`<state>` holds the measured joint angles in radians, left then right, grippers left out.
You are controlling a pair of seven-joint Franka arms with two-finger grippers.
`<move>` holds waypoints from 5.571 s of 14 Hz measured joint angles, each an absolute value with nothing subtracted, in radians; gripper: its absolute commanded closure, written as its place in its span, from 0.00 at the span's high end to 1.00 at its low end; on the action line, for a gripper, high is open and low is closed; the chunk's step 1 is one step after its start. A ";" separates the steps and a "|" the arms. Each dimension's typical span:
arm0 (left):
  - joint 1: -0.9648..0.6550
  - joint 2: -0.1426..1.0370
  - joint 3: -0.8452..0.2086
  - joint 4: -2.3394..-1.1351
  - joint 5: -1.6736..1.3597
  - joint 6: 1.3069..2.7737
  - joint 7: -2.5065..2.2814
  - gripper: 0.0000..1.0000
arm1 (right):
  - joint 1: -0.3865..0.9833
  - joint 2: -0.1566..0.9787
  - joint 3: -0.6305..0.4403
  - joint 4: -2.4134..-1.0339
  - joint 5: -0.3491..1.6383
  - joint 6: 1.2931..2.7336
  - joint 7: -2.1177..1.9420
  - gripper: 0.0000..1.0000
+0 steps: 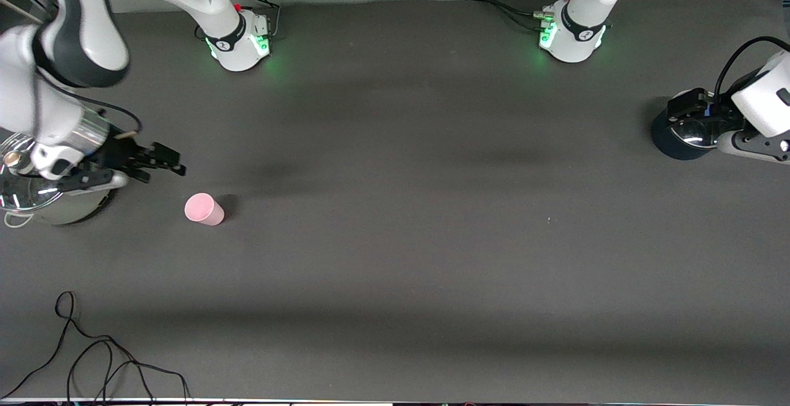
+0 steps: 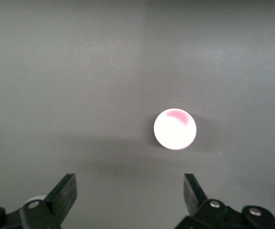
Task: Transfer pink cup from left to right arm
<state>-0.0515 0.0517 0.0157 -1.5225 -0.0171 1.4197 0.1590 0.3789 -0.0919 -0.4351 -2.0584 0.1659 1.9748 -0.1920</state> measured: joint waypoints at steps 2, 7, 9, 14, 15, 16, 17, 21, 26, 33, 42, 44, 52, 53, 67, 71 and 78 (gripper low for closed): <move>-0.020 0.051 -0.003 -1.523 -0.017 1.427 0.158 0.99 | 0.378 -0.094 -0.446 -1.925 0.123 1.809 -0.192 0.98; -0.013 0.047 -0.013 -1.523 -0.017 1.440 0.114 1.00 | 0.381 -0.092 -0.445 -1.695 0.049 1.545 -0.174 1.00; -0.013 0.045 -0.016 -1.523 -0.017 1.441 0.107 1.00 | 0.384 -0.085 -0.437 -1.655 0.036 1.504 -0.106 1.00; -0.012 0.042 -0.015 -1.531 -0.017 1.536 0.063 1.00 | 0.388 -0.053 -0.410 -1.640 0.034 1.494 -0.062 1.00; -0.012 0.042 -0.016 -1.535 -0.017 1.543 0.056 1.00 | 0.389 -0.048 -0.409 -1.637 0.034 1.493 -0.062 1.00; -0.012 0.041 -0.016 -1.536 -0.017 1.543 0.051 1.00 | 0.392 -0.047 -0.409 -1.636 0.034 1.491 -0.062 1.00; -0.012 0.041 -0.016 -1.536 -0.019 1.543 0.042 1.00 | 0.398 -0.046 -0.409 -1.636 0.033 1.487 -0.062 1.00; -0.013 0.039 -0.023 -1.537 -0.023 1.540 -0.082 1.00 | 0.375 -0.046 -0.374 -1.636 0.026 1.469 -0.062 1.00; -0.013 0.039 -0.027 -1.539 -0.019 1.540 -0.055 1.00 | 0.149 -0.045 -0.074 -1.632 -0.038 1.470 -0.060 1.00; -0.013 0.039 -0.027 -1.540 0.015 1.540 -0.022 1.00 | 0.126 -0.001 -0.036 -1.544 -0.044 1.518 -0.051 1.00; -0.013 0.039 -0.030 -1.544 0.018 1.542 -0.018 1.00 | 0.124 0.000 -0.034 -1.529 -0.037 1.541 -0.051 1.00; -0.013 0.039 -0.030 -1.544 0.018 1.543 -0.018 1.00 | 0.124 0.001 -0.034 -1.529 -0.037 1.547 -0.051 1.00; -0.013 0.039 -0.031 -1.544 0.018 1.544 -0.018 1.00 | 0.123 0.015 -0.031 -1.529 -0.036 1.551 -0.051 1.00; -0.013 0.039 -0.031 -1.544 0.018 1.544 -0.018 1.00 | 0.122 0.015 -0.032 -1.529 -0.027 1.551 -0.051 1.00; -0.014 0.039 -0.032 -1.542 0.018 1.545 -0.017 1.00 | 0.112 0.024 -0.054 -1.528 0.040 1.551 -0.051 1.00; -0.014 0.039 -0.032 -1.538 0.018 1.544 -0.017 1.00 | 0.110 0.024 -0.113 -1.518 0.040 1.552 -0.052 1.00; -0.014 0.039 -0.032 -1.536 0.018 1.544 -0.017 1.00 | 0.110 0.025 -0.116 -1.515 0.041 1.552 -0.051 1.00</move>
